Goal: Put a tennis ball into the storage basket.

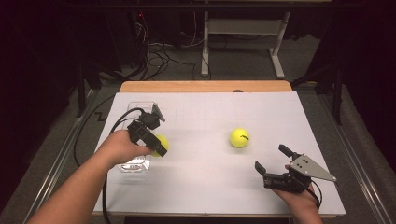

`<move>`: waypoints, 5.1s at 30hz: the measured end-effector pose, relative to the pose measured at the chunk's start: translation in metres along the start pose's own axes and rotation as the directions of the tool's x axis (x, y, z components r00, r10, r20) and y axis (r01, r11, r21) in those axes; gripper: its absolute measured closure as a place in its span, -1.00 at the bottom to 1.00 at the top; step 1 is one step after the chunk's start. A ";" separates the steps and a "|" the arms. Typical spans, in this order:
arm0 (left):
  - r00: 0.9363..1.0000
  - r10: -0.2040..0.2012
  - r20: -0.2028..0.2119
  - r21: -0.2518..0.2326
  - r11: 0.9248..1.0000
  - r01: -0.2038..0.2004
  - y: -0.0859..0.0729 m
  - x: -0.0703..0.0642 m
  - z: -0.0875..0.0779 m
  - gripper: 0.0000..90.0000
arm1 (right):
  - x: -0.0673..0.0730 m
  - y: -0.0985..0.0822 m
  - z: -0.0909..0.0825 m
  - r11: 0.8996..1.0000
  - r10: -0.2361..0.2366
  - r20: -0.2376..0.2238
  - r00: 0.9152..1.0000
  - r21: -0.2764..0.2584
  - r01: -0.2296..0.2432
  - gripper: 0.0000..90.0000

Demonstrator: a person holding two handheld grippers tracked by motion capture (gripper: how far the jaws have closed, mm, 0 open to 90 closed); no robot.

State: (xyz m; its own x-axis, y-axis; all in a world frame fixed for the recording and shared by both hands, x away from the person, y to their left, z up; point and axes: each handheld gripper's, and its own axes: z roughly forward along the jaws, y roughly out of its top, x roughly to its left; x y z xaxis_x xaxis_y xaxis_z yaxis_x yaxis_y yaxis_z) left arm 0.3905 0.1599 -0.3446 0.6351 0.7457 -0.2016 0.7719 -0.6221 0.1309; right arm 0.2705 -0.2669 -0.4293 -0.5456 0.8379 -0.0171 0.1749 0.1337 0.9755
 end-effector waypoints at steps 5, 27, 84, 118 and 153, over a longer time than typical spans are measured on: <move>1.000 -0.023 -0.013 -0.009 1.000 0.023 0.000 0.008 -0.006 -0.41 | 0.000 0.000 0.000 1.000 0.000 0.002 1.000 0.000 0.000 -1.00; 0.988 -0.151 -0.045 -0.056 0.987 0.148 -0.006 0.043 -0.024 -0.41 | 0.002 0.000 0.000 1.000 -0.002 -0.007 1.000 -0.009 0.002 -1.00; 0.925 -0.341 -0.165 -0.007 0.939 0.345 0.027 0.098 0.006 -0.42 | 0.000 -0.001 0.000 1.000 0.010 -0.016 1.000 -0.010 -0.010 -1.00; 0.933 -0.335 -0.130 -0.054 0.942 0.330 0.023 0.092 -0.006 -0.99 | 0.001 0.000 0.000 1.000 0.011 -0.019 1.000 -0.020 -0.011 -1.00; 0.958 -0.237 -0.161 -0.005 0.971 0.239 0.028 0.051 0.007 -0.97 | 0.002 0.000 0.001 1.000 0.006 -0.021 1.000 -0.012 -0.006 -1.00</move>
State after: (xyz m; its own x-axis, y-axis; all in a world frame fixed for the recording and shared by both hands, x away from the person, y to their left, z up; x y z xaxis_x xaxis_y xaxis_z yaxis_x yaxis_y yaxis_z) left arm 0.4447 0.1786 -0.3583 0.4302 0.9002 -0.0674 0.9015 -0.4246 0.0835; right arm 0.2708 -0.2648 -0.4298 -0.5615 0.8275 -0.0071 0.1684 0.1226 0.9781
